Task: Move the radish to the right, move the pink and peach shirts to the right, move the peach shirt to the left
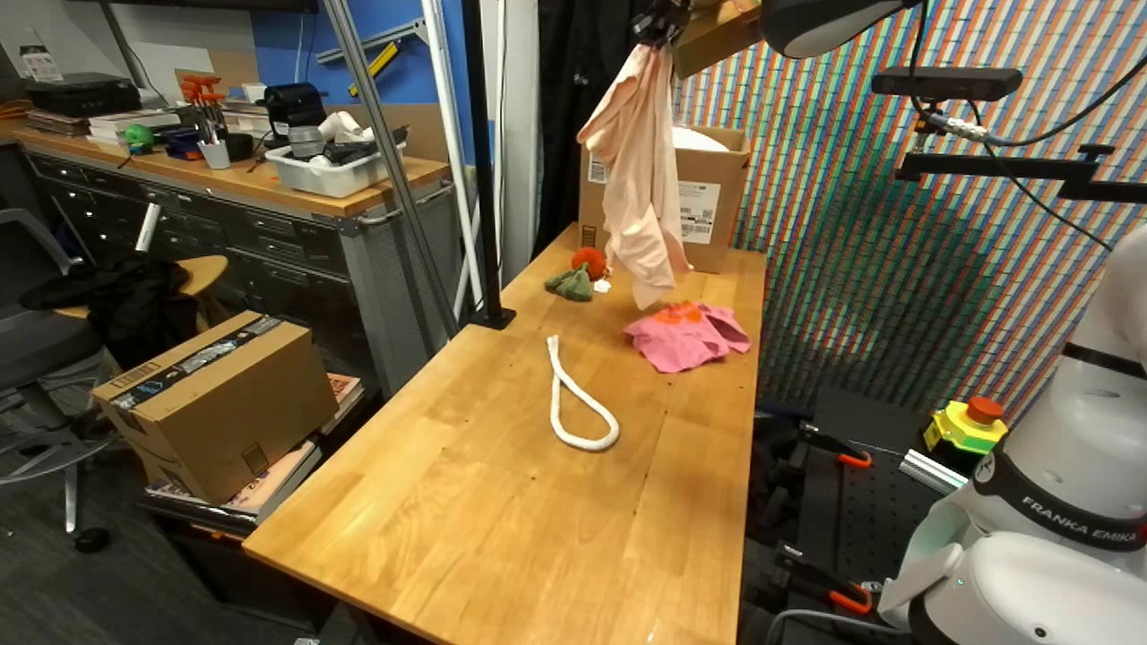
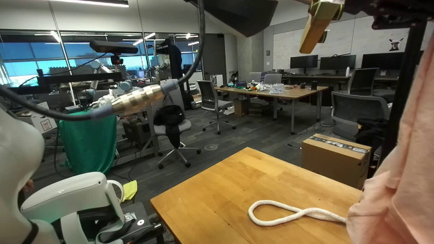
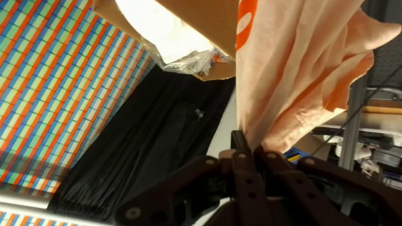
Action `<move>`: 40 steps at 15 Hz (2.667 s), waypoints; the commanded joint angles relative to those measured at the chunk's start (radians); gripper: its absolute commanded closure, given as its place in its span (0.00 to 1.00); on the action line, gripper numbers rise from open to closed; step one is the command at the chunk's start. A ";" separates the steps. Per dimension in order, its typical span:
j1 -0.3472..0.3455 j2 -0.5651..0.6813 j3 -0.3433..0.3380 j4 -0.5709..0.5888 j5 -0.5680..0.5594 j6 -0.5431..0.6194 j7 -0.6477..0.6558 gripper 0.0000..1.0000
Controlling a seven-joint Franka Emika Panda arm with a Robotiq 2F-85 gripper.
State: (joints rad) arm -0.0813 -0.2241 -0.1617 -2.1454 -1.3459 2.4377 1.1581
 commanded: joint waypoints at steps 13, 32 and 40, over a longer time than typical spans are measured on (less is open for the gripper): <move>0.105 -0.019 0.125 -0.010 1.010 0.072 -0.903 0.99; 0.235 0.372 0.319 0.519 1.165 -0.412 -1.218 0.99; 0.286 0.533 0.348 0.737 1.201 -0.504 -1.282 0.99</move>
State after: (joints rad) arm 0.1863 0.2358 0.1764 -1.5417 -0.1707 1.9971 -0.0869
